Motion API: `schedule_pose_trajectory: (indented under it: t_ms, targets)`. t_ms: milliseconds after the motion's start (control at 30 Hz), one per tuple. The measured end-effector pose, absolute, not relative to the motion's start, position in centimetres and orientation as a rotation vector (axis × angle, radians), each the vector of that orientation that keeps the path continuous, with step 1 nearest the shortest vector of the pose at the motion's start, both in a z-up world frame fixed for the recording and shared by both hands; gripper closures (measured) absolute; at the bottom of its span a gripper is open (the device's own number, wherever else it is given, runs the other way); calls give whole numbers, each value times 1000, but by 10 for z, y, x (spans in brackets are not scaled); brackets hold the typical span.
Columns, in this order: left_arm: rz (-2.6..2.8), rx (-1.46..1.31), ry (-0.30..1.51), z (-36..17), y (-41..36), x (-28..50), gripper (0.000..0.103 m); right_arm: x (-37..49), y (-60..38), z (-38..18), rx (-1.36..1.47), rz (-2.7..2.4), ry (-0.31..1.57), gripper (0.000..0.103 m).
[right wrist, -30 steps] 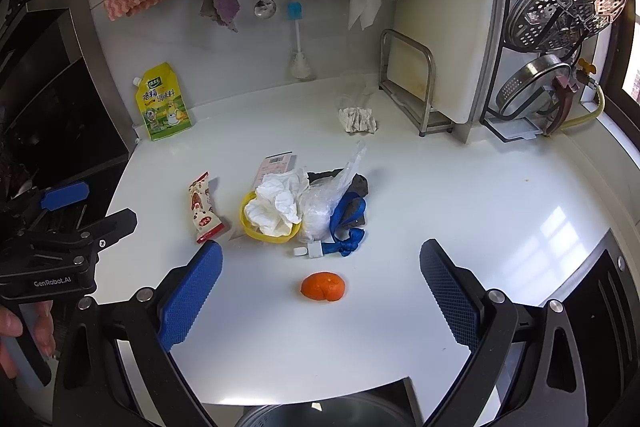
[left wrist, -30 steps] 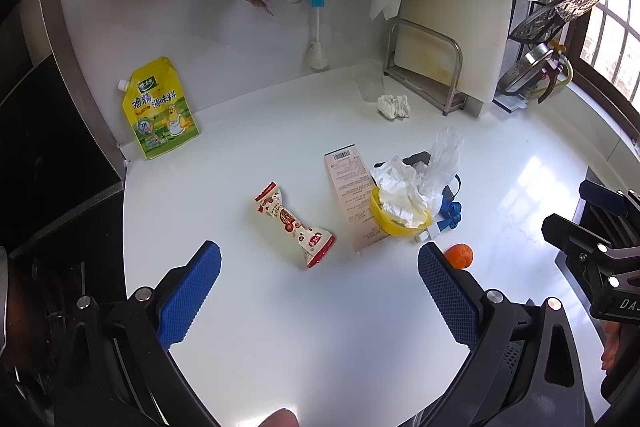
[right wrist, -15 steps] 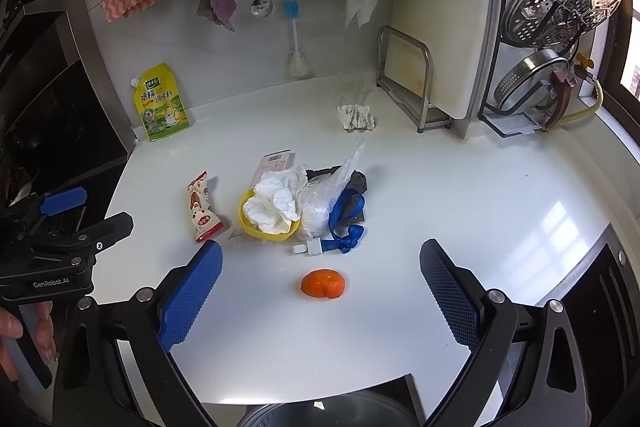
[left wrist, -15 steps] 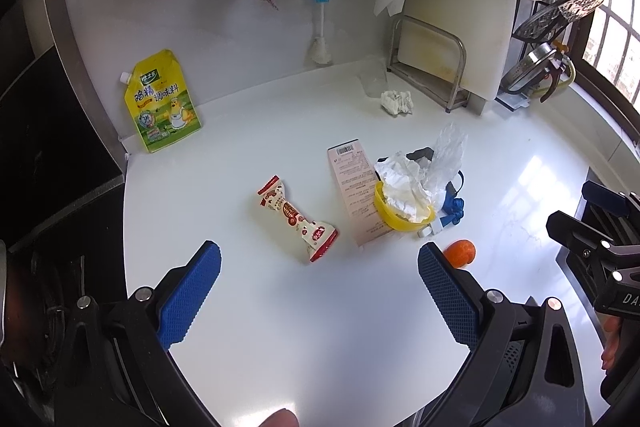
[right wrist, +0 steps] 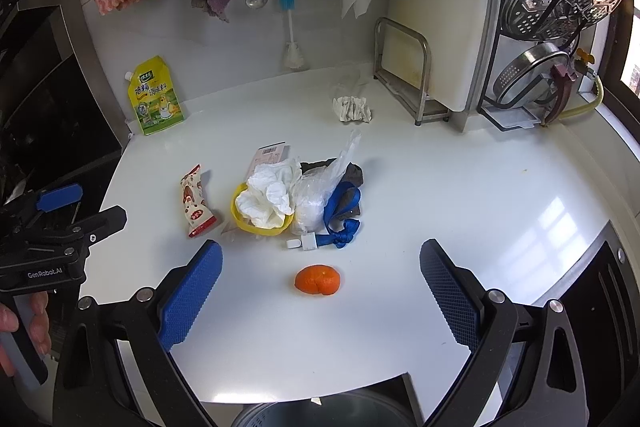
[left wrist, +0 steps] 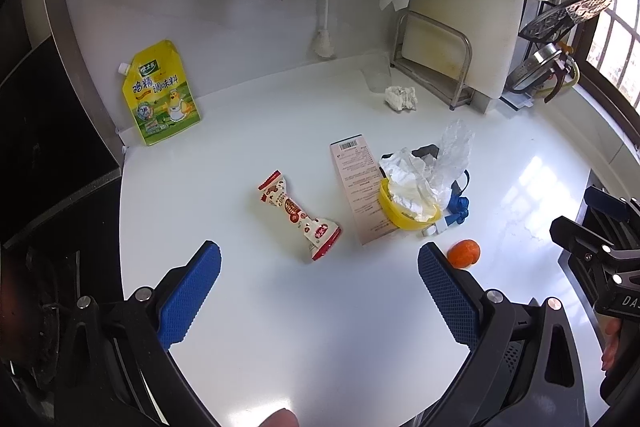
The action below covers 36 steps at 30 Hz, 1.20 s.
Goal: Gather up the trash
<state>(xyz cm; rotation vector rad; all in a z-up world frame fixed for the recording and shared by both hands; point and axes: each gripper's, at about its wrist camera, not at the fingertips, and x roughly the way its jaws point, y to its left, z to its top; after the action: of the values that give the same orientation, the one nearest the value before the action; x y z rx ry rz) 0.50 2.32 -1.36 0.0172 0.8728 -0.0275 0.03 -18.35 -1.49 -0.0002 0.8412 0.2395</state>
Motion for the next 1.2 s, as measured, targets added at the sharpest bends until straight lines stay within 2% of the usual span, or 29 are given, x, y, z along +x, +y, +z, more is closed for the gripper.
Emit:
schedule_pose_trajectory:
  t_ms: [700, 1200]
  targets:
    - [6, -45, 958, -58, 44, 60, 6, 21, -187, -33, 21, 245, 872, 9]
    - [71, -31, 1076, -123, 52, 129, 9, 48, -192, -47, 30, 226, 894, 9]
